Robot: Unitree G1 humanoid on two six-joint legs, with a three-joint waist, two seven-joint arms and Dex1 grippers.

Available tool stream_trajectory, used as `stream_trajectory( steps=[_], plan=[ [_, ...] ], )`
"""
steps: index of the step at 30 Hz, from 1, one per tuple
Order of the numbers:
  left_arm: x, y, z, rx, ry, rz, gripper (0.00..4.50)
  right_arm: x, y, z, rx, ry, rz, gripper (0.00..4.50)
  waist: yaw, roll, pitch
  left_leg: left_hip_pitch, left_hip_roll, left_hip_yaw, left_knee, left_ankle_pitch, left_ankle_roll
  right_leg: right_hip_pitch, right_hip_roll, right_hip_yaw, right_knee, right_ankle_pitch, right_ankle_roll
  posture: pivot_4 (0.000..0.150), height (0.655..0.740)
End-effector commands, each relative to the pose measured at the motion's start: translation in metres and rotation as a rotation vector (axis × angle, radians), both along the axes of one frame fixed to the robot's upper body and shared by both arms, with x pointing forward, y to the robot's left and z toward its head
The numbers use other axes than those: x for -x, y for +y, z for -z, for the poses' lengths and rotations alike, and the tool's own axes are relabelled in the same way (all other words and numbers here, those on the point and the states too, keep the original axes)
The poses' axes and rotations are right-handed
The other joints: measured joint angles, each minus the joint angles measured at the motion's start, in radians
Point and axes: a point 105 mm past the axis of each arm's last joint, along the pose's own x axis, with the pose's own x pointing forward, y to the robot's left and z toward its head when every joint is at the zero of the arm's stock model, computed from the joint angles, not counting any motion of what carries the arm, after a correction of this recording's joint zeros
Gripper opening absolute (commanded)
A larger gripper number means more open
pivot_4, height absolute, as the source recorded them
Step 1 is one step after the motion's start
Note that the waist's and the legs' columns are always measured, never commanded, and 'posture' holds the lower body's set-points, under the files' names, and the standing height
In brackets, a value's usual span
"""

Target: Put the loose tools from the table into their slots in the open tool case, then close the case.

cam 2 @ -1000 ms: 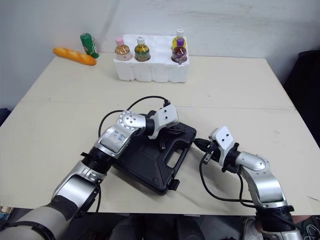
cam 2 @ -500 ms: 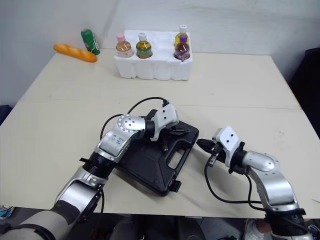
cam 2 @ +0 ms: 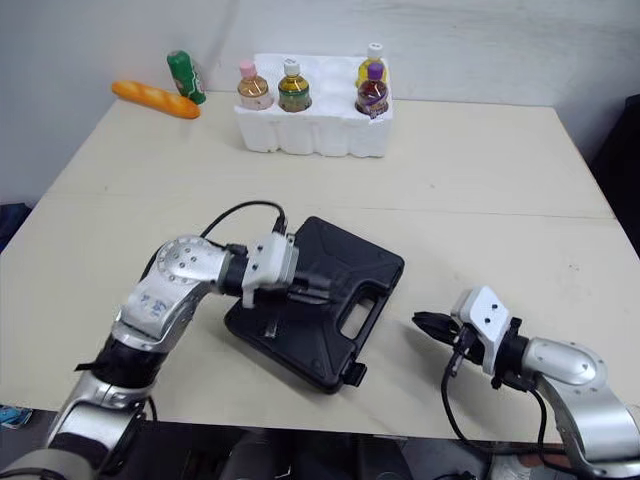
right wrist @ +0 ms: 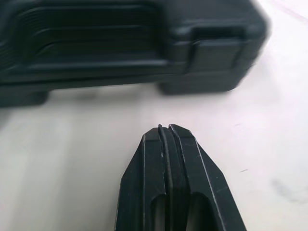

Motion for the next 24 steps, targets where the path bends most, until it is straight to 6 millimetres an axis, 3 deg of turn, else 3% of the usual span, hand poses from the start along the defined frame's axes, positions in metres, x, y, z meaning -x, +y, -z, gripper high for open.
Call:
stream_trajectory(
  steps=[1, 6, 8, 12, 19, 24],
  plan=[
    [0.016, 0.001, 0.002, 0.008, 0.008, 0.043, 0.04, 0.012, 0.010, -0.009, 0.004, -0.036, -0.106, 0.00, 0.000, 0.000, 0.000, 0.000, 0.000, 0.000, 0.000, 0.000, 0.001, 0.001, 0.000, 0.000, 0.000, 0.000, 0.001, 0.150, 0.7378],
    [0.030, 0.007, 0.025, -0.087, 0.012, 0.058, 0.04, 0.028, 0.021, -0.002, -0.024, 0.033, -0.182, 0.00, 0.000, -0.001, 0.000, 0.003, -0.001, 0.000, 0.000, 0.001, 0.002, 0.003, -0.001, 0.001, 0.000, 0.001, 0.001, 0.150, 0.7378],
    [0.029, 0.007, 0.031, -0.097, 0.049, 0.017, 0.04, 0.034, 0.027, 0.001, -0.036, 0.041, -0.214, 0.00, 0.000, -0.001, 0.000, 0.003, -0.001, 0.000, -0.001, 0.000, 0.002, 0.003, -0.001, 0.002, 0.000, 0.001, 0.001, 0.150, 0.7378],
    [0.028, 0.017, 0.061, -0.226, 0.061, -0.010, 0.04, 0.042, 0.040, 0.007, -0.056, 0.081, -0.273, 0.00, -0.001, -0.001, 0.000, 0.006, -0.001, 0.001, -0.001, 0.000, 0.002, 0.005, -0.001, 0.003, 0.000, 0.001, 0.001, 0.150, 0.7378],
    [0.026, 0.026, 0.084, -0.292, 0.121, -0.112, 0.04, 0.051, 0.044, 0.020, 0.014, 0.113, -0.358, 0.00, -0.004, -0.001, 0.000, 0.025, -0.001, 0.002, -0.005, -0.009, 0.010, 0.025, -0.002, 0.004, -0.007, 0.001, 0.000, 0.150, 0.7378],
    [0.029, 0.039, 0.102, -0.384, 0.125, -0.118, 0.04, 0.047, 0.059, 0.020, -0.039, 0.108, -0.362, 0.00, -0.012, -0.002, -0.008, 0.032, 0.001, 0.002, -0.010, -0.011, 0.009, 0.036, -0.002, 0.002, -0.015, 0.001, -0.004, 0.150, 0.7378]
  ],
)
